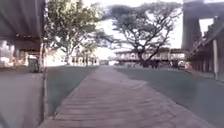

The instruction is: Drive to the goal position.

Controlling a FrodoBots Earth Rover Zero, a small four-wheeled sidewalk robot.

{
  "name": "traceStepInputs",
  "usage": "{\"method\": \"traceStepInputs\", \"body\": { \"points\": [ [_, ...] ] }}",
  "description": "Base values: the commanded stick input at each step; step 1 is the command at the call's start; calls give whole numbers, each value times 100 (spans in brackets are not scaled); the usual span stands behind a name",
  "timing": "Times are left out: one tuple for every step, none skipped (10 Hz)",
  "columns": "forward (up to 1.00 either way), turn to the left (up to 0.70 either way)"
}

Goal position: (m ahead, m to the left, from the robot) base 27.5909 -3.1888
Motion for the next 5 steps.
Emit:
{"method": "traceStepInputs", "body": {
  "points": [
    [70,0],
    [70,0],
    [70,0],
    [70,0],
    [70,0]
  ]
}}
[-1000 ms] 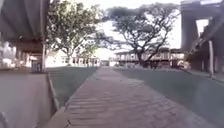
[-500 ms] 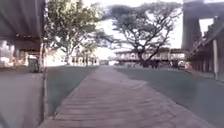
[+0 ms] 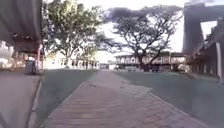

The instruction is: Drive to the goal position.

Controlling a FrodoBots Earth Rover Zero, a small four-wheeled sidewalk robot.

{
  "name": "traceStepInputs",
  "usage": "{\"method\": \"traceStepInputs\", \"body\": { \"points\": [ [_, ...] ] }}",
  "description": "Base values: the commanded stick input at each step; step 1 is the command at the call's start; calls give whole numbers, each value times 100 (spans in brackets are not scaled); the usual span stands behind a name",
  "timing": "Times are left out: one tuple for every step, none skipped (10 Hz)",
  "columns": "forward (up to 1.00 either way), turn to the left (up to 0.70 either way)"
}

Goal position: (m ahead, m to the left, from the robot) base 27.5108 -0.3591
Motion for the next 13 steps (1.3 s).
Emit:
{"method": "traceStepInputs", "body": {
  "points": [
    [70,0],
    [70,0],
    [70,0],
    [70,0],
    [70,0],
    [70,0],
    [70,0],
    [70,0],
    [70,0],
    [70,0],
    [70,0],
    [70,0],
    [70,0]
  ]
}}
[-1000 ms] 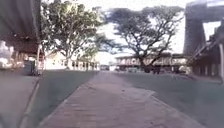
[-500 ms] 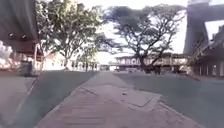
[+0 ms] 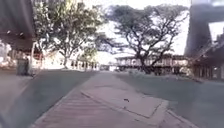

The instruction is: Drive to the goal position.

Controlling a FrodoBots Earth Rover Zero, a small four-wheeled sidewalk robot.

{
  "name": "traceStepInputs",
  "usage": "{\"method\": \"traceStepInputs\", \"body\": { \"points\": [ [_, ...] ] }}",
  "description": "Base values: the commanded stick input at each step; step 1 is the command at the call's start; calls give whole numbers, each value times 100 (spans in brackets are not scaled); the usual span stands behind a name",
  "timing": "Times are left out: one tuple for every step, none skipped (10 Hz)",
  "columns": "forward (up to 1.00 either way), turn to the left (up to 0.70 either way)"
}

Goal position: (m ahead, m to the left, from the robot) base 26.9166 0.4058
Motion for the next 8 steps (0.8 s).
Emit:
{"method": "traceStepInputs", "body": {
  "points": [
    [70,0],
    [70,0],
    [70,0],
    [70,0],
    [70,0],
    [70,0],
    [70,0],
    [70,0]
  ]
}}
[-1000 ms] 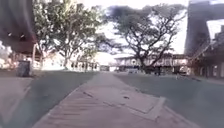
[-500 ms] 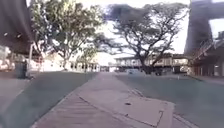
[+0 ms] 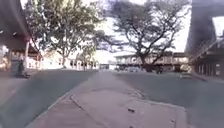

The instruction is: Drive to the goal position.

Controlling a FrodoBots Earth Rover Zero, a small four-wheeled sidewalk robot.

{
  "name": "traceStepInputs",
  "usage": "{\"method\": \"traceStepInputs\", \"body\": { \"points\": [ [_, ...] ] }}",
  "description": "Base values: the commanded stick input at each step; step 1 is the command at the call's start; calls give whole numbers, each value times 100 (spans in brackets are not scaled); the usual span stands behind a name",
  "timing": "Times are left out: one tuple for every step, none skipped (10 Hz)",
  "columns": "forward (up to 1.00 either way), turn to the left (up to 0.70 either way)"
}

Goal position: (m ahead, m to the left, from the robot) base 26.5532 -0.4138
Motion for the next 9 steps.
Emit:
{"method": "traceStepInputs", "body": {
  "points": [
    [70,0],
    [70,0],
    [70,3],
    [70,18],
    [70,32],
    [70,29],
    [70,0],
    [70,0],
    [70,0]
  ]
}}
